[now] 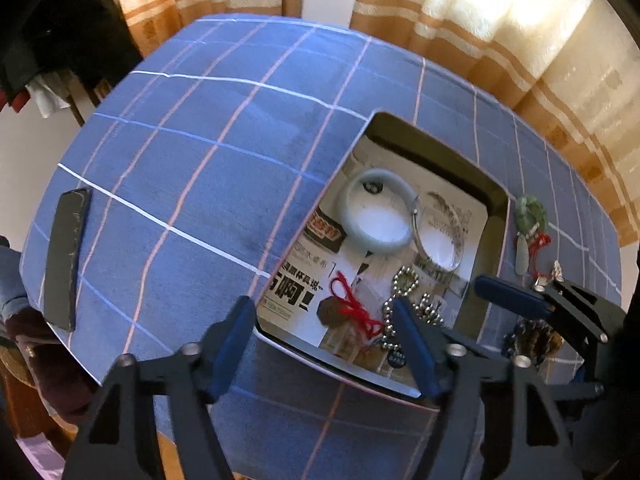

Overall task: Organize jewelry
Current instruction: 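Open both grippers over the tin to drop the red cord and pearls, then grasp the dark bead bracelet with the left gripper while the right grasps the pearl strand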

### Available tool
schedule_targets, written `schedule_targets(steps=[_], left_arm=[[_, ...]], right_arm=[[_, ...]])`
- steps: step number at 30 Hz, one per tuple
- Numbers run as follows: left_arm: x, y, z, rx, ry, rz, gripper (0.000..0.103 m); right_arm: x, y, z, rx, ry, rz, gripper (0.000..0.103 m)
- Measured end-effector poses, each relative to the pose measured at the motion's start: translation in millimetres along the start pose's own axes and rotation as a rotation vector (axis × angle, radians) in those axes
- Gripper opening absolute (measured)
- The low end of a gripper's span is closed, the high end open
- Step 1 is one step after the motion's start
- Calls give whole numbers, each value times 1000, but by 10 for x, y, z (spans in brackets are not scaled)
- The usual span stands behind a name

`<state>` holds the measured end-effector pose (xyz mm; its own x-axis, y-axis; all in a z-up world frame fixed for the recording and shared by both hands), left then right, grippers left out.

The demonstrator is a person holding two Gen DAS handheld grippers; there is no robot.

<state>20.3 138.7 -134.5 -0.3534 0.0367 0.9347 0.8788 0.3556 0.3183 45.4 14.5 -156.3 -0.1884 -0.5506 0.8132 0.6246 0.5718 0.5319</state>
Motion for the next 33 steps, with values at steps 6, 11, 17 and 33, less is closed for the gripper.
schedule_targets(steps=[6,11,17,33], left_arm=[[91,4,-126,-19,-8,-2,72],[167,-55,-377,-92,-8,-31,72],[161,-181,-740,-168,-21,-28,72],[31,-474,-1462,-290,-60,17,72]], right_arm=[[388,-97,-252,-50,-45,-55,60],[722,-473,-964,-232,-202,-60,60],[884,-1001,-1666,-393,-353,10,53],[469,-1033,-1798,-323,-362,54,36]])
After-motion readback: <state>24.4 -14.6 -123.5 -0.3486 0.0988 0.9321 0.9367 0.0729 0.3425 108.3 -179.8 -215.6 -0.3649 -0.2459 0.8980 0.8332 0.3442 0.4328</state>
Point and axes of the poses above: each gripper's, at about its wrist camera, not at the fingertips, and x roughly against the way its jaws point, z to its left, y to its top, the point moved 3 cm from there along -x, roughly the way its jaws point, and after that the axes turned 3 degrees about -y, right-handed, at the moved point
